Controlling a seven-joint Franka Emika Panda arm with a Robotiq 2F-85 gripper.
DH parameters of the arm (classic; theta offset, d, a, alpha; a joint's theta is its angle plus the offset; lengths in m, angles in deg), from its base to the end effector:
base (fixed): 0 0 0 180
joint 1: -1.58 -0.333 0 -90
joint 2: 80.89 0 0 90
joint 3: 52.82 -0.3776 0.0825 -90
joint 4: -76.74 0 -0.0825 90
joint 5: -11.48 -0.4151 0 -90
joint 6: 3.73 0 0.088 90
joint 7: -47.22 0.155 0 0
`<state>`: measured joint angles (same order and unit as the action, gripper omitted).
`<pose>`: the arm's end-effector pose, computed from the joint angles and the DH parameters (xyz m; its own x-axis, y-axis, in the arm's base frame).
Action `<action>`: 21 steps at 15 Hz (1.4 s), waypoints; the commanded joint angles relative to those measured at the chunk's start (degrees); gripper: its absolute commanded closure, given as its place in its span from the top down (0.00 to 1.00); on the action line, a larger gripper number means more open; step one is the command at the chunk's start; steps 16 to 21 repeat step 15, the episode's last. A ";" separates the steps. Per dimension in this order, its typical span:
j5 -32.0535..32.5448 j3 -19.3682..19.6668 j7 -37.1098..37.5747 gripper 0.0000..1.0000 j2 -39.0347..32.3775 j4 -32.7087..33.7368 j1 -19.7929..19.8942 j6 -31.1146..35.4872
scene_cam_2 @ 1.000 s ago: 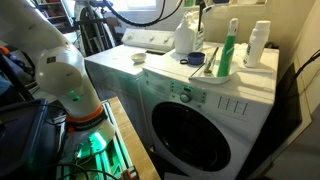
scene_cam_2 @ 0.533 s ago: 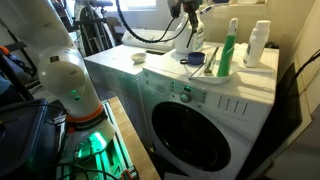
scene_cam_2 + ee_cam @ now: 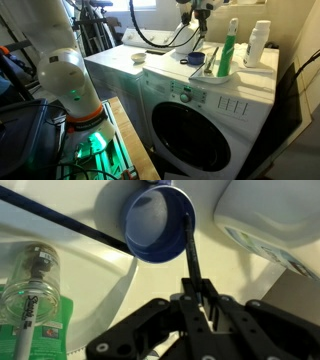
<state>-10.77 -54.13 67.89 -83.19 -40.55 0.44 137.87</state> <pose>0.6389 0.0376 0.4648 0.7996 -0.5709 0.1864 -0.4591 -0.7812 -0.4232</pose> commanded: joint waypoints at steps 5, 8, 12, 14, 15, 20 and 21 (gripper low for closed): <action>1.70 0.96 -0.06 0.47 -6.11 3.66 0.82 -8.80; 2.62 1.00 -0.59 0.69 -4.48 4.09 0.72 -9.67; 11.79 0.74 -2.95 0.99 5.65 0.43 -0.28 -9.54; 11.59 -0.11 -7.86 1.00 11.31 -1.65 -0.53 -10.59; 10.67 -0.44 -10.60 1.00 13.36 -2.21 -0.88 -10.72; 10.67 -0.44 -10.60 1.00 13.36 -2.21 -0.88 -10.72; 10.67 -0.44 -10.60 1.00 13.36 -2.21 -0.88 -10.72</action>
